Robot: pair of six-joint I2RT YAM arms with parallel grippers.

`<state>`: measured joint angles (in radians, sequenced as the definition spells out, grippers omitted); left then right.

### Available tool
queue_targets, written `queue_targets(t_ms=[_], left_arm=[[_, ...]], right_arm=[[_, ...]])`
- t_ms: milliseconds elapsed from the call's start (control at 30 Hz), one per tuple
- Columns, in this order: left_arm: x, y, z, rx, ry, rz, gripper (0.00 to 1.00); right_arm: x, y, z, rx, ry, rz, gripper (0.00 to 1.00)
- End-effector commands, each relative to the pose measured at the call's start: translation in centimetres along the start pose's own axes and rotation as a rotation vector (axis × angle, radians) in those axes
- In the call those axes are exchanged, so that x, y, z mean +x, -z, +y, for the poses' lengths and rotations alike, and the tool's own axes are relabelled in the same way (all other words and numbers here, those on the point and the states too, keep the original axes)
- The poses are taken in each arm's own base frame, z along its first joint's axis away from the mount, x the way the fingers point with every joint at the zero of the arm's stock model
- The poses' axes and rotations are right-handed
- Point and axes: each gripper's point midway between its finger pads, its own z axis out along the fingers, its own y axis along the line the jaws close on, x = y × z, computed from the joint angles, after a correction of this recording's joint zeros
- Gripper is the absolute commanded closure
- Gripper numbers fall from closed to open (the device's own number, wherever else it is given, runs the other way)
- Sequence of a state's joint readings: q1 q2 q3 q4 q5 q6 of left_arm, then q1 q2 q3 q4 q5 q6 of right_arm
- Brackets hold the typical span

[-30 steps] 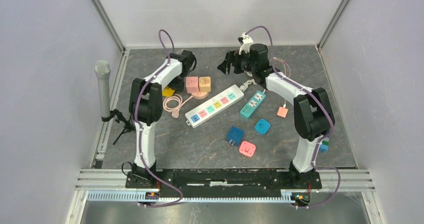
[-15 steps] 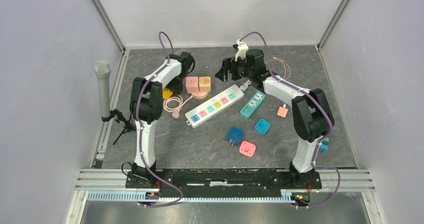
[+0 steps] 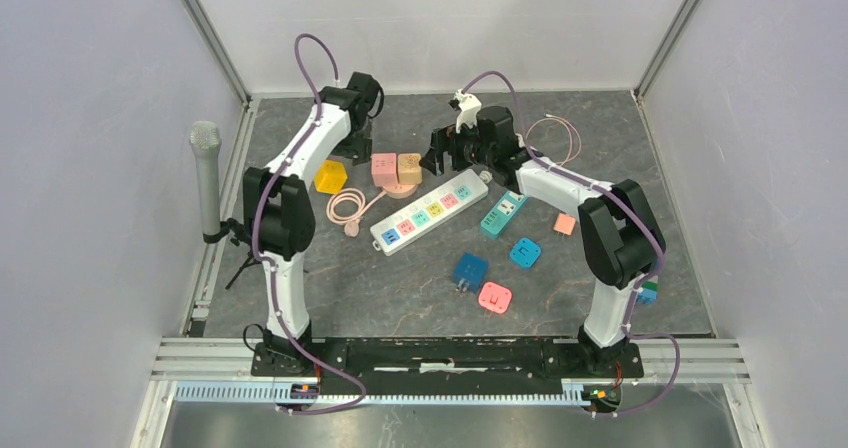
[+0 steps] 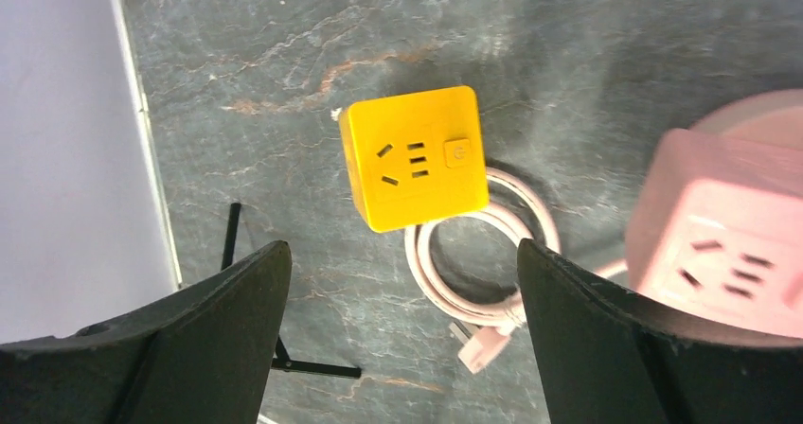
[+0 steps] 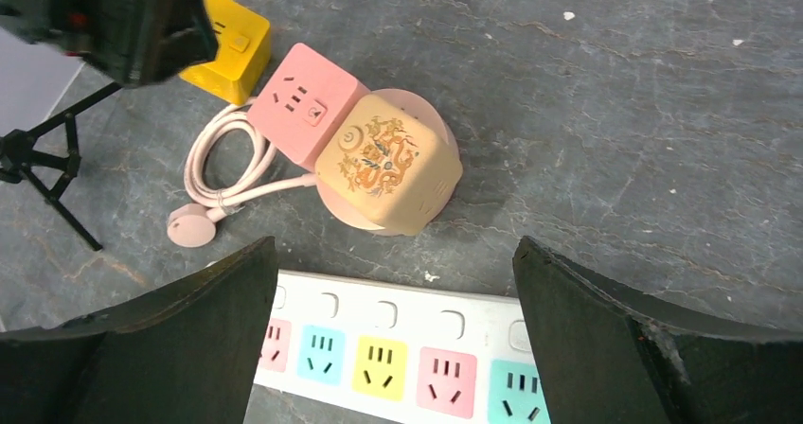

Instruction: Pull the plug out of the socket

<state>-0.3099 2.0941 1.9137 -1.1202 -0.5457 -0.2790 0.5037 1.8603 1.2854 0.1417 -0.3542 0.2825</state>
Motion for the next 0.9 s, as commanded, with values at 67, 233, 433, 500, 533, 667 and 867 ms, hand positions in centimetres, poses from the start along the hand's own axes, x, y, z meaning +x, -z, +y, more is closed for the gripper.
queue_targets(t_ms=[67,233,433,500,533,667,867], left_arm=[[-3.4,5.9,-2.5,0.280,0.082,-0.152,0.05],[-4.8,7.9,-6.5,0.510,0.182,-0.195,0.07],[-5.5,6.6,-8.2,0.532,0.234,-0.182,0.25],[-5.4,6.2,-8.5,0.534,0.225,-0.175,0.32],[-5.3,6.1,-8.6,0.540,0.220,-0.169,0.33],[-4.3,5.6,-9.2,0.556,0.197,-0.137,0.38],[-2.5,4.5,-9.5,0.562,0.175,-0.086,0.40]], right_arm=[[-1.9,0.3,0.1,0.062,0.045,-0.031,0.02],[-1.0,-1.0,1.2,0.077,0.071,0.004,0.02],[-1.2,-3.0,2.7,0.059,0.153,-0.003,0.06],[-1.2,-3.6,3.0,0.029,0.246,0.001,0.08],[-1.2,-3.7,3.0,0.015,0.292,-0.004,0.08],[-0.5,-3.9,2.2,-0.054,0.520,-0.022,0.04],[-1.0,-4.5,1.2,-0.224,0.569,-0.092,0.03]])
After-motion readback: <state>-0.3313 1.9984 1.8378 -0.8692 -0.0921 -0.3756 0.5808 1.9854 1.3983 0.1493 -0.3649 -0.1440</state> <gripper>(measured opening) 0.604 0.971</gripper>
